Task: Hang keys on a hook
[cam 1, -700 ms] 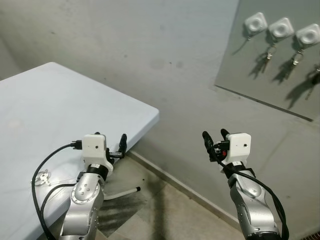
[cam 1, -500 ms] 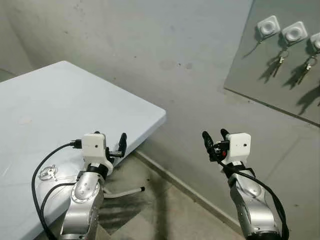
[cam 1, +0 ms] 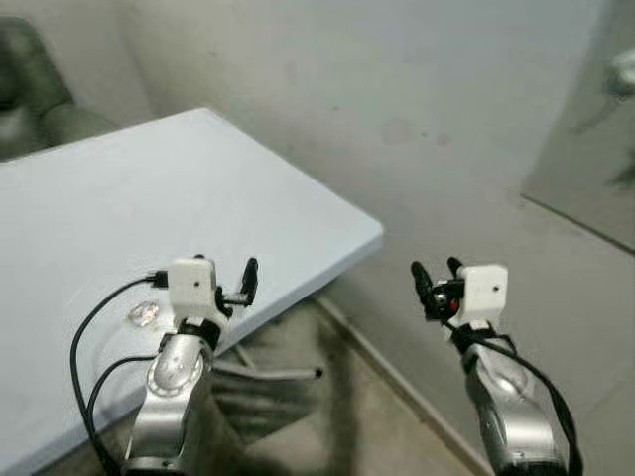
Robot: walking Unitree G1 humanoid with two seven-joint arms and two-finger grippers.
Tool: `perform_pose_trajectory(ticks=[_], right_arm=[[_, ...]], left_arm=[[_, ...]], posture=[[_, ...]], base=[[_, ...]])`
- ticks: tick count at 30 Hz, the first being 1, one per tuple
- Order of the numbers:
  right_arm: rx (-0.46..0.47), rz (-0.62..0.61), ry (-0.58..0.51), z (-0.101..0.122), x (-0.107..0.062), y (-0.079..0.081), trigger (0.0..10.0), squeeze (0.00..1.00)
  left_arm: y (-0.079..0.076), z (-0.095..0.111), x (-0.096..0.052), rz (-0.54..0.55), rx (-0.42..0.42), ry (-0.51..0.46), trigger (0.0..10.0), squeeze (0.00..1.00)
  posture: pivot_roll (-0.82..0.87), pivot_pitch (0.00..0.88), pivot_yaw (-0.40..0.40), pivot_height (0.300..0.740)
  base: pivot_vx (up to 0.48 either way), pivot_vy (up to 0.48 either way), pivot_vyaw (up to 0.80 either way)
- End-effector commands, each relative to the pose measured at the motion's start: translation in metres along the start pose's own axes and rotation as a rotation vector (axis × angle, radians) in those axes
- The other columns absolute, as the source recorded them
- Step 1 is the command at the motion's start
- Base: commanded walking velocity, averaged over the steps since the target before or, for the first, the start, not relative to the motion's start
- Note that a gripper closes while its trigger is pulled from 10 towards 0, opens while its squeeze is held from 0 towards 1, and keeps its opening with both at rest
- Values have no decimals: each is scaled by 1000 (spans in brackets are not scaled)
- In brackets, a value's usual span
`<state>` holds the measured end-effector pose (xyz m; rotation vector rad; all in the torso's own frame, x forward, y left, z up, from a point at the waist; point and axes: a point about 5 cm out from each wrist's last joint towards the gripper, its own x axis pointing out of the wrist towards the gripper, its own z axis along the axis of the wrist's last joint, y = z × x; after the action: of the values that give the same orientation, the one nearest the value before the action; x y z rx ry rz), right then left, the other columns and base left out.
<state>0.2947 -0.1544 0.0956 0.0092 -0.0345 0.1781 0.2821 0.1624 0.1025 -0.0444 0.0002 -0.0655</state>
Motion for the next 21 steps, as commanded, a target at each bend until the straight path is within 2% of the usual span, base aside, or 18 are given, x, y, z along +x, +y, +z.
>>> perform_pose_trajectory(ticks=[1,21], right_arm=[[-10,-27,-3,3,-2,-8,10000,0],[-14,3,2,4,2,-6,10000,0]], left_arm=[[-4,3,2,-7,-6,-11,10000,0],[1,5,-1,19,5,-10,10000,0]], posture=[[-86,23,29,740],[-56,34,7,740]], base=[[0,0,800],[0,0,800]])
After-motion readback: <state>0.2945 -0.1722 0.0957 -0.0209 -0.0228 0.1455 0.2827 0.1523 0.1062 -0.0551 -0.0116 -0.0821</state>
